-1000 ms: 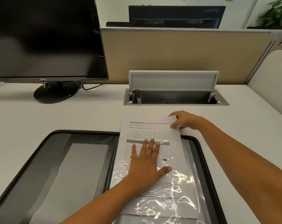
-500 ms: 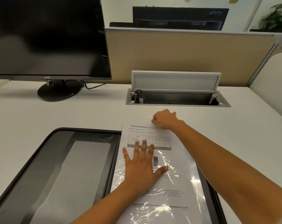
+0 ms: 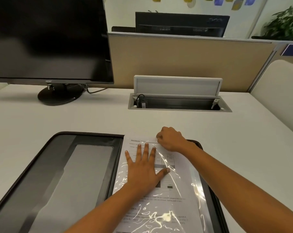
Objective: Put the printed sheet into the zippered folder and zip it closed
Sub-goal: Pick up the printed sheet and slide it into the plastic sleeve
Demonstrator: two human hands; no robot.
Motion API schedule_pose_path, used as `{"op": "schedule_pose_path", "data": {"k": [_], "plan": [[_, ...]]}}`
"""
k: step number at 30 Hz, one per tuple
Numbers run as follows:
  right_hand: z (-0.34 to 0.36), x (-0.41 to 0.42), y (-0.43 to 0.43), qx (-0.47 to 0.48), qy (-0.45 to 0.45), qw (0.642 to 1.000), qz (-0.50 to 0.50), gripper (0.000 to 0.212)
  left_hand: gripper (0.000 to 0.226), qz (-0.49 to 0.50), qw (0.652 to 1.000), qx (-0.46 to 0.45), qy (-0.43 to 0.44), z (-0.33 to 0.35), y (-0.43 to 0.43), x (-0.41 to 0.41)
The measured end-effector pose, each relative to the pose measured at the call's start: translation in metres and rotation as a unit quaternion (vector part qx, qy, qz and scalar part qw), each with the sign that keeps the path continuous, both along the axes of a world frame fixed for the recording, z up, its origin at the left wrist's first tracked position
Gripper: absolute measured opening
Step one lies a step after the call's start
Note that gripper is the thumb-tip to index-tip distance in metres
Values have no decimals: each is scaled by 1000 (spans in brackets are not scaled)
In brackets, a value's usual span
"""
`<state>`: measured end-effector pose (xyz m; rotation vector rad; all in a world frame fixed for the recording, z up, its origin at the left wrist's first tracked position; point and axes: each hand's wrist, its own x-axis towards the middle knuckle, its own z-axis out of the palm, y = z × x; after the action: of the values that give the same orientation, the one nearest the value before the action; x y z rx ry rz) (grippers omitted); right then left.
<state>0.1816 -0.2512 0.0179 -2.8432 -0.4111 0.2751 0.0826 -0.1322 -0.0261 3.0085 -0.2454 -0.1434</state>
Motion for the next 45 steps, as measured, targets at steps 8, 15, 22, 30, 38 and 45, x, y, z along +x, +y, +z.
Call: {"op": "schedule_pose_path", "data": {"k": [8, 15, 22, 30, 38, 45], "plan": [[-5, -14, 5, 4, -44, 999, -27, 28, 91, 6, 1000, -3, -1, -1, 1, 0], [-7, -27, 16, -51, -45, 998, 14, 32, 87, 2, 1000, -6, 2, -2, 0, 0], [-7, -26, 18, -14, -45, 999, 13, 35, 97, -2, 1000, 1, 6, -1, 0, 0], [-2, -25, 26, -5, -30, 1000, -5, 32, 85, 0, 1000, -8, 4, -3, 0, 1], [5, -16, 22, 80, 71, 993, -48, 32, 92, 0, 999, -25, -20, -6, -2, -2], [6, -12, 21, 113, 88, 989, -40, 32, 103, 32, 998, -45, -43, -9, 0, 0]]}}
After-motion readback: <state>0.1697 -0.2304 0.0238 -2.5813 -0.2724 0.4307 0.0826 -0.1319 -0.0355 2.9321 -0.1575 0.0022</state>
